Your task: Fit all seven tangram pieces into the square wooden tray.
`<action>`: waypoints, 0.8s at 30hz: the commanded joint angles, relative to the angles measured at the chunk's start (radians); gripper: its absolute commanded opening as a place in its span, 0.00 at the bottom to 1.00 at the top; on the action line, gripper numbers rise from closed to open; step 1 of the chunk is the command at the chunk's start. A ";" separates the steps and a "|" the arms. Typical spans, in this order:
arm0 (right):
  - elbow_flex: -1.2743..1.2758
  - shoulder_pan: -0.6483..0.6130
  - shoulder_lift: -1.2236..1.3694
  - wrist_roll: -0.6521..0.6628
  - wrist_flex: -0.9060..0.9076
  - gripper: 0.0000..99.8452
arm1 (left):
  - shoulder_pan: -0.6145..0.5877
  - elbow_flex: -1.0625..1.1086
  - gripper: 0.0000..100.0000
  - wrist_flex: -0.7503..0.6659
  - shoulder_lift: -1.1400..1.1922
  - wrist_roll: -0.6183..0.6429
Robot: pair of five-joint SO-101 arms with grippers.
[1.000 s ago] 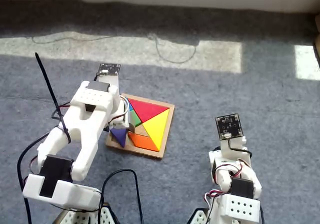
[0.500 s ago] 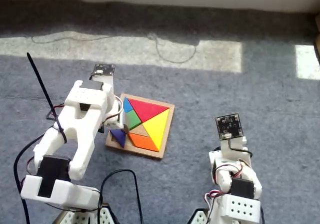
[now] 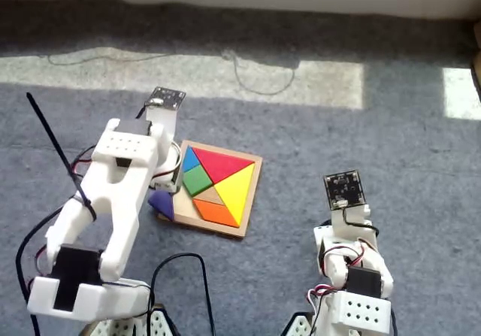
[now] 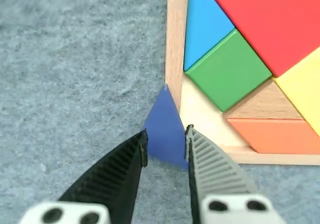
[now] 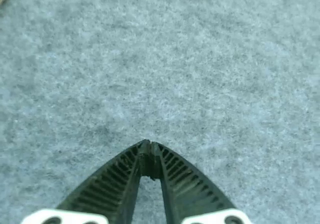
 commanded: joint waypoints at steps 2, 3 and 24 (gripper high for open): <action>0.041 0.012 -0.013 0.000 0.004 0.01 | -0.010 0.047 0.14 -0.025 -0.128 -0.009; 0.041 0.012 -0.013 0.000 0.004 0.01 | -0.018 0.048 0.14 -0.018 -0.145 -0.009; 0.042 0.012 -0.013 0.000 0.004 0.01 | -0.274 0.194 0.14 0.069 -0.288 -0.928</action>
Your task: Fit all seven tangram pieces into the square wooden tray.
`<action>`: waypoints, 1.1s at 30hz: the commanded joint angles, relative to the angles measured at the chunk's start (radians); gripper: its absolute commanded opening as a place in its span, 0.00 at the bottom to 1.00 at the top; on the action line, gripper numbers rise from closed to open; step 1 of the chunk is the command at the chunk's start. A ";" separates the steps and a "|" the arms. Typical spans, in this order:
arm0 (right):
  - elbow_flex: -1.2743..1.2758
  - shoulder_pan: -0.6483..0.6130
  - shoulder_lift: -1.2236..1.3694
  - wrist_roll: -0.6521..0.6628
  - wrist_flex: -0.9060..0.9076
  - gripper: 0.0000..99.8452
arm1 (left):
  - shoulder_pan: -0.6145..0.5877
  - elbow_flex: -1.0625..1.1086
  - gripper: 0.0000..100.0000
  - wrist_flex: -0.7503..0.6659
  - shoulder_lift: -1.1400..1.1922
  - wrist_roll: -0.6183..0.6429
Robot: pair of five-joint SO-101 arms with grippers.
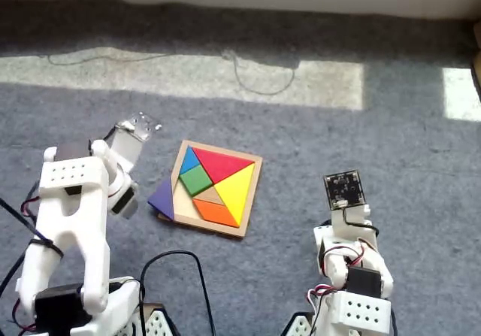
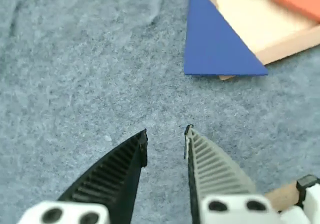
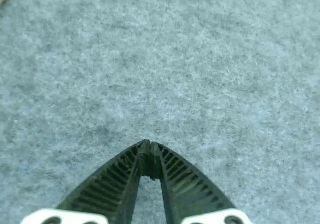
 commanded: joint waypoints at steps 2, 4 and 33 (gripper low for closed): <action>0.042 0.012 -0.013 0.000 0.004 0.01 | 0.048 0.005 0.14 -0.043 -0.031 -0.245; 0.042 0.012 -0.013 0.000 0.004 0.01 | 0.062 0.005 0.14 -0.089 -0.031 -0.253; 0.044 0.008 -0.013 0.000 0.002 0.01 | 0.460 0.079 0.14 -0.210 -0.042 -0.084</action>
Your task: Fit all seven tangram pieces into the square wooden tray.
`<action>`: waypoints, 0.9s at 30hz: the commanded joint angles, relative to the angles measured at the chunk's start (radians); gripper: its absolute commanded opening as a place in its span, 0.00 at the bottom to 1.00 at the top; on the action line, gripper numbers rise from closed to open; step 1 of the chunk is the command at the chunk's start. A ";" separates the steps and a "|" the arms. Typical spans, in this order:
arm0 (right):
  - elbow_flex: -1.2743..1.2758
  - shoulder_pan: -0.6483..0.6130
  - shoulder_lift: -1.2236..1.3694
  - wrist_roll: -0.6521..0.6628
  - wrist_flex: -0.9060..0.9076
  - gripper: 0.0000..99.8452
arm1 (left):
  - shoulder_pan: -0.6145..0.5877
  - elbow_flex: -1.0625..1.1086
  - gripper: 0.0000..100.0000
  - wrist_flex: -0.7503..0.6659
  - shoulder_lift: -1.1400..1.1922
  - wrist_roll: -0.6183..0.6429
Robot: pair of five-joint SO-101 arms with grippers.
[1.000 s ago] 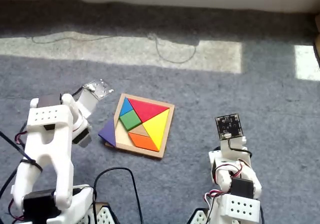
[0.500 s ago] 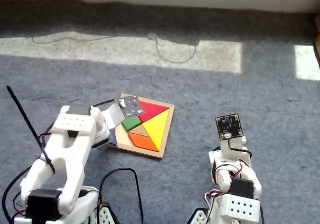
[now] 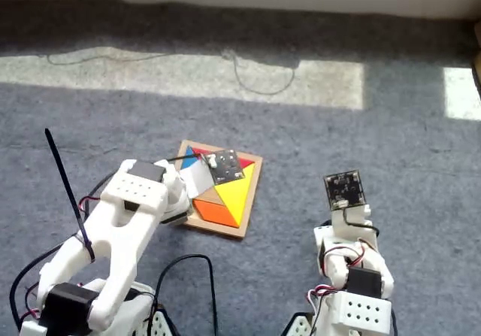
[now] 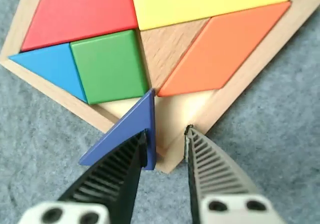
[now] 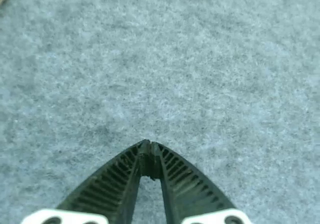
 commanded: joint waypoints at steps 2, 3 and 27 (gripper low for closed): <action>0.044 0.008 -0.013 0.000 0.002 0.01 | 0.015 -0.202 0.14 0.209 -0.033 0.100; 0.044 0.008 -0.013 0.000 0.002 0.01 | 0.015 -0.252 0.14 0.258 -0.033 0.120; 0.044 0.008 -0.013 0.000 0.002 0.01 | -0.386 -0.076 0.14 -0.058 -0.022 0.255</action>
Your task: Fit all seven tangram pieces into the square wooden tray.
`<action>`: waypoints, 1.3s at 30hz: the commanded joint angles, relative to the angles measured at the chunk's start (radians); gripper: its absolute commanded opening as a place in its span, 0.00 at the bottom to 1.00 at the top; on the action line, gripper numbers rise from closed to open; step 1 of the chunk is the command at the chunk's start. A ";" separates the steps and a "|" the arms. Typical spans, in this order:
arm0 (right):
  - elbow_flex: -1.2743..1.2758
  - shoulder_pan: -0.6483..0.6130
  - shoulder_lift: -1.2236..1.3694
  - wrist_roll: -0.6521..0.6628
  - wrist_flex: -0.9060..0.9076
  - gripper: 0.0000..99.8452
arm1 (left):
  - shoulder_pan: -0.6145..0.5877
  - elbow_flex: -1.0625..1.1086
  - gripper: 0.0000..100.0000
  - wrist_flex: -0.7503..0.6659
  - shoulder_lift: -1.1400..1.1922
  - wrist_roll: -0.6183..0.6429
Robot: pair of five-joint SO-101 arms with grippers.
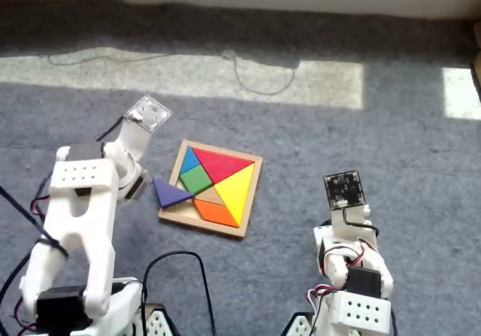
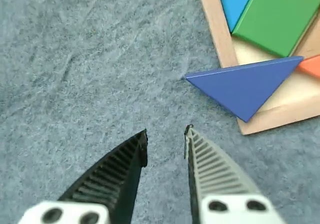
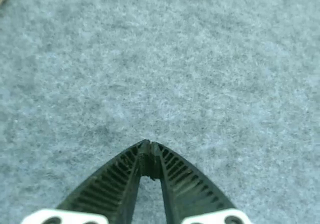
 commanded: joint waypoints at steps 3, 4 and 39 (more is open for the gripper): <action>0.044 0.008 -0.013 0.000 0.002 0.01 | 0.004 0.173 0.14 -0.313 -0.022 0.012; 0.044 0.008 -0.013 0.000 0.002 0.01 | 0.013 0.191 0.14 -0.342 -0.022 0.012; 0.045 0.008 -0.013 0.000 0.002 0.01 | 0.363 0.036 0.14 -0.133 -0.033 0.196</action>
